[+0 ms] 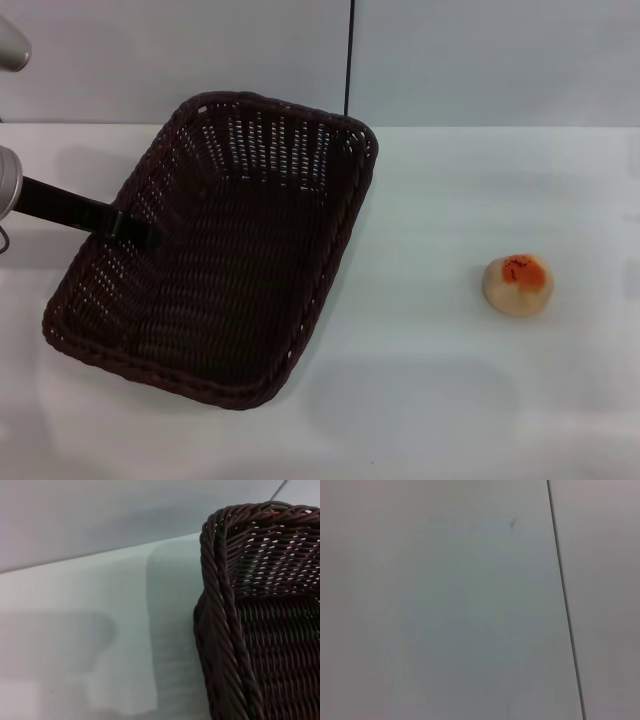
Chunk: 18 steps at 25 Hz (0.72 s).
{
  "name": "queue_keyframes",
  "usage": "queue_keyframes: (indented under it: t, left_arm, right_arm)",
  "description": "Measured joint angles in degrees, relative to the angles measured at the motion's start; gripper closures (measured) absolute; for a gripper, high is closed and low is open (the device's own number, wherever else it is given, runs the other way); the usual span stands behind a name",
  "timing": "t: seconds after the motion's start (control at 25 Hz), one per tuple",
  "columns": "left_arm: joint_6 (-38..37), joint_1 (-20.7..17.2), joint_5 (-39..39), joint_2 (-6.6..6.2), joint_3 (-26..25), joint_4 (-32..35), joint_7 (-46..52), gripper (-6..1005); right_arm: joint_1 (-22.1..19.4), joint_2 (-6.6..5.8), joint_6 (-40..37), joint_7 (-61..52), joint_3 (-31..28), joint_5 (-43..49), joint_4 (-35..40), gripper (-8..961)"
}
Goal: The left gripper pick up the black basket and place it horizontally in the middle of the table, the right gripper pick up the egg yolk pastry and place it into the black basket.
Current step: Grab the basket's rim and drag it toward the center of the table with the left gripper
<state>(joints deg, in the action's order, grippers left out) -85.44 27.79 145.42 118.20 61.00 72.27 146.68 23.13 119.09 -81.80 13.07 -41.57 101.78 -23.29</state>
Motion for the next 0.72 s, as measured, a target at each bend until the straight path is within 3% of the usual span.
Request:
queue_keyframes:
  t: [0.2,0.28,0.48,0.72]
  left_arm:
    - [0.4,-0.5,0.0,0.15,0.2,2.1,-0.9,420]
    - [0.3,-0.8,-0.1,0.21,0.6,3.8,-0.9,567]
    - [-0.1,-0.8,0.1,0.14,2.4,4.7,-1.0,817]
    - [-0.4,-1.0,0.2,-0.03,2.6,5.3,-1.1,816]
  right_arm:
    - [0.0,0.00,0.0,-0.1,0.0,0.0,-0.1,342]
    - [0.0,0.00,0.0,-0.1,0.0,0.0,-0.1,342]
    - [0.0,0.00,0.0,-0.1,-0.2,0.0,-0.2,340]
    - [0.0,0.00,0.0,-0.1,-0.3,0.0,-0.2,339]
